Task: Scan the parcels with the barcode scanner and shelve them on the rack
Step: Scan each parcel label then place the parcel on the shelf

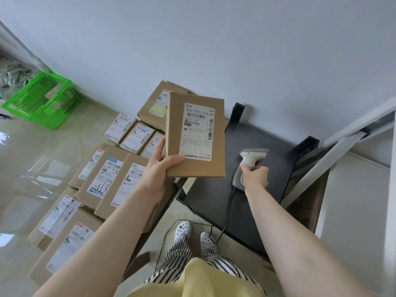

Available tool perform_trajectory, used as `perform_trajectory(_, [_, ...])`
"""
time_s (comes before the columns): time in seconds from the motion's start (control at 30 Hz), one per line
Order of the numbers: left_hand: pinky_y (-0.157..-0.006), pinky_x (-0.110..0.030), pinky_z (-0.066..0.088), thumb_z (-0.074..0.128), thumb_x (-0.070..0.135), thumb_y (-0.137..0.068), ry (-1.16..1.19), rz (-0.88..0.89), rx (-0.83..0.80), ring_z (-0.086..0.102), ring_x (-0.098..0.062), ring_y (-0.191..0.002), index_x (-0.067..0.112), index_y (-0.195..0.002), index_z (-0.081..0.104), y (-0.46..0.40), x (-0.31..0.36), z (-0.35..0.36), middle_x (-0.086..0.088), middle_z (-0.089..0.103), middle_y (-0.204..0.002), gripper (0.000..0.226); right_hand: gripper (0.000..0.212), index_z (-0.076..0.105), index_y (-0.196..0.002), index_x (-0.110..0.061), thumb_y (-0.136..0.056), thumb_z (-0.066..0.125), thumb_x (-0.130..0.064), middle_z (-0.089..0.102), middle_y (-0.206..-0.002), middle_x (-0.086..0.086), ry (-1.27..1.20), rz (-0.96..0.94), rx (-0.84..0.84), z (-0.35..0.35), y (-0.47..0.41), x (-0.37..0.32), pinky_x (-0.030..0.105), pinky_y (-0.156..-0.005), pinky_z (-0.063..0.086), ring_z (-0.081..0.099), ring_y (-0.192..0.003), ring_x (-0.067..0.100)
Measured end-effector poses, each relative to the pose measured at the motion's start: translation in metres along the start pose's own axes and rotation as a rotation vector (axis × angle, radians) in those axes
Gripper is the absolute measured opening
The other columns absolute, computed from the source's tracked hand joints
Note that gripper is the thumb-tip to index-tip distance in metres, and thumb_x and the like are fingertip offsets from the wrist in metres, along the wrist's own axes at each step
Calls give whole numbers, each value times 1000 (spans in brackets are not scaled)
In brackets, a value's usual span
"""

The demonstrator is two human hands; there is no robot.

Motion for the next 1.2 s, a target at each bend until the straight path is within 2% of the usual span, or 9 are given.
perform_trajectory(0.07, [-90,-40,56,77,23,-72,18,28,7,69,-26,-114,33,-151,41,9,2,5,-2,70,-129,87,56,49,-128,-9,-86,70,-41,54,-132,12,10,-35,55,-8,5,-9,43,-96,44,43,-128,36])
perform_trajectory(0.17, [-94,-42,56,71,18,-76,35,69,21,69,-28,-113,32,-147,46,22,3,8,-2,71,-127,77,44,57,-108,-18,-78,62,-50,58,-110,2,-190,-158,25,-11,33,-40,37,-87,43,51,-108,28])
perform_trajectory(0.3, [-89,-38,59,72,18,-75,69,96,21,70,-26,-110,33,-146,47,45,0,8,-2,72,-124,77,42,60,-111,-20,-95,50,-58,64,-112,-5,-519,-272,-364,3,110,-65,40,-104,38,57,-110,16])
perform_trajectory(0.4, [-79,-34,60,75,19,-74,74,109,11,71,-26,-108,32,-145,48,63,-3,10,-4,72,-123,77,71,53,-128,-37,-72,57,-82,62,-134,-7,-485,-268,-747,16,172,-58,46,-114,34,53,-128,15])
perform_trajectory(0.47, [-77,-37,61,78,23,-72,70,114,2,71,-25,-106,33,-147,46,79,-8,9,-4,71,-125,82,83,46,-137,-36,-69,63,-81,61,-134,-9,-435,-271,-825,9,193,-44,48,-115,34,53,-127,13])
perform_trajectory(0.67, [-104,-51,49,81,34,-69,37,49,-115,62,-31,-125,32,-148,45,166,-60,-6,-4,67,-134,86,51,48,-138,-37,-92,59,-54,69,-124,-9,-322,-220,-904,-16,249,45,46,-107,44,61,-116,13])
perform_trajectory(0.87, [-78,-26,55,77,33,-68,47,-43,-171,69,-18,-111,27,-144,51,264,-133,-11,-2,69,-129,80,68,51,-132,-35,-75,73,-62,69,-121,-3,-291,-128,-810,-38,296,167,49,-98,51,62,-115,22])
perform_trajectory(1.07, [-98,-37,49,76,40,-72,8,-102,-245,63,-23,-123,30,-145,49,310,-165,11,1,68,-133,78,74,52,-133,-34,-68,72,-64,70,-121,-3,-311,-113,-761,-78,313,221,38,-77,53,63,-110,20])
perform_trajectory(1.2, [-76,-19,52,68,34,-78,-4,-114,-285,69,-8,-103,29,-138,54,331,-174,44,5,72,-125,62,69,53,-131,-32,-70,70,-59,70,-121,-2,-336,-98,-727,-113,311,242,41,-83,52,65,-107,19])
Point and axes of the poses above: each hand's wrist, its own y-axis away from the middle knuckle, its own z-axis out of the palm, x = y × z, the point moved 9 cm from there along -y, towards the middle knuckle
